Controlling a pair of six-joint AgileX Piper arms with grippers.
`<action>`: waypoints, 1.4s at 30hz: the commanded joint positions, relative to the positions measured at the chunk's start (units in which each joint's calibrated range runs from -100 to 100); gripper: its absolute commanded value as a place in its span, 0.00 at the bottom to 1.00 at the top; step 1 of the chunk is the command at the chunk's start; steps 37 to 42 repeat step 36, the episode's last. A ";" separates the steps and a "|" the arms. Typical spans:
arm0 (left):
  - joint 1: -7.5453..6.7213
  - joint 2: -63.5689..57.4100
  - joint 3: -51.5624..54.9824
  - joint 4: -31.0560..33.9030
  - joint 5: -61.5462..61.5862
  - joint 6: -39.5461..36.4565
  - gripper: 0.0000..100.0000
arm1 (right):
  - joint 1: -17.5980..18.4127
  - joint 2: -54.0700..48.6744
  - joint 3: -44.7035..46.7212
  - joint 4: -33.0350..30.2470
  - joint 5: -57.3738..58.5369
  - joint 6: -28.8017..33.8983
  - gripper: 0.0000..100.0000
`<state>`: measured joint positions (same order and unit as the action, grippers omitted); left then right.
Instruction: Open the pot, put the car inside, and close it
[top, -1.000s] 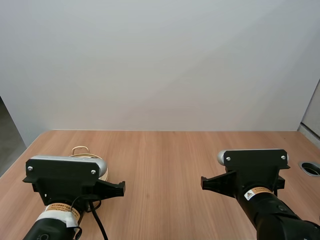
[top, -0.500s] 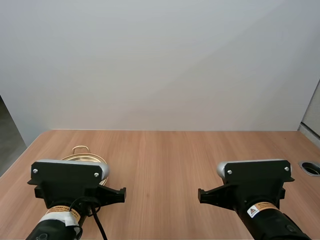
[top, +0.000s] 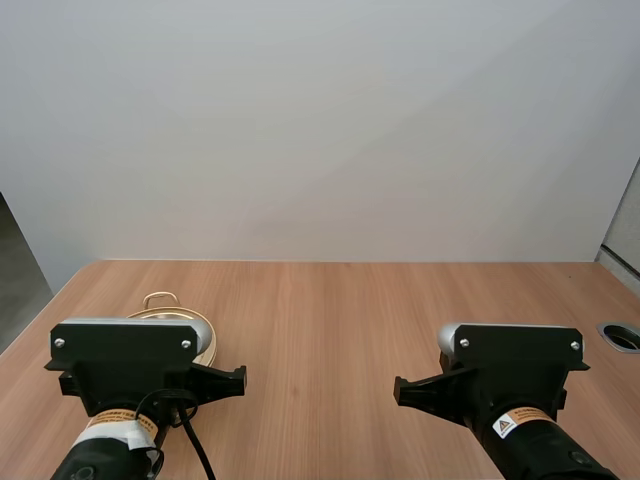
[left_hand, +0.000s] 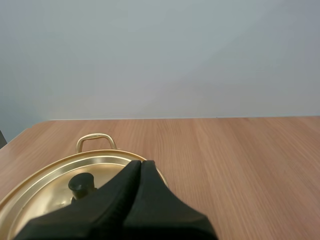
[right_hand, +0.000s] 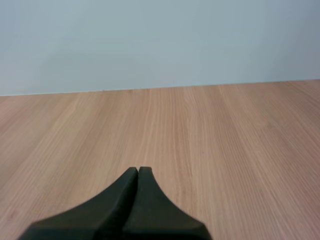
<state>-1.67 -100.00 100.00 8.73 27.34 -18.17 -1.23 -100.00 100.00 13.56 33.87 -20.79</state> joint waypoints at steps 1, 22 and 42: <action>-0.02 0.00 0.00 0.03 -0.13 0.01 0.00 | -0.02 0.00 0.00 0.22 -0.06 -0.05 0.00; -0.02 0.00 0.00 0.03 -0.13 0.01 0.00 | -0.02 0.00 0.00 -12.99 -1.31 12.85 0.00; -0.02 0.00 0.00 0.03 -0.13 0.01 0.00 | -0.02 0.00 0.00 -13.13 -0.73 14.05 0.00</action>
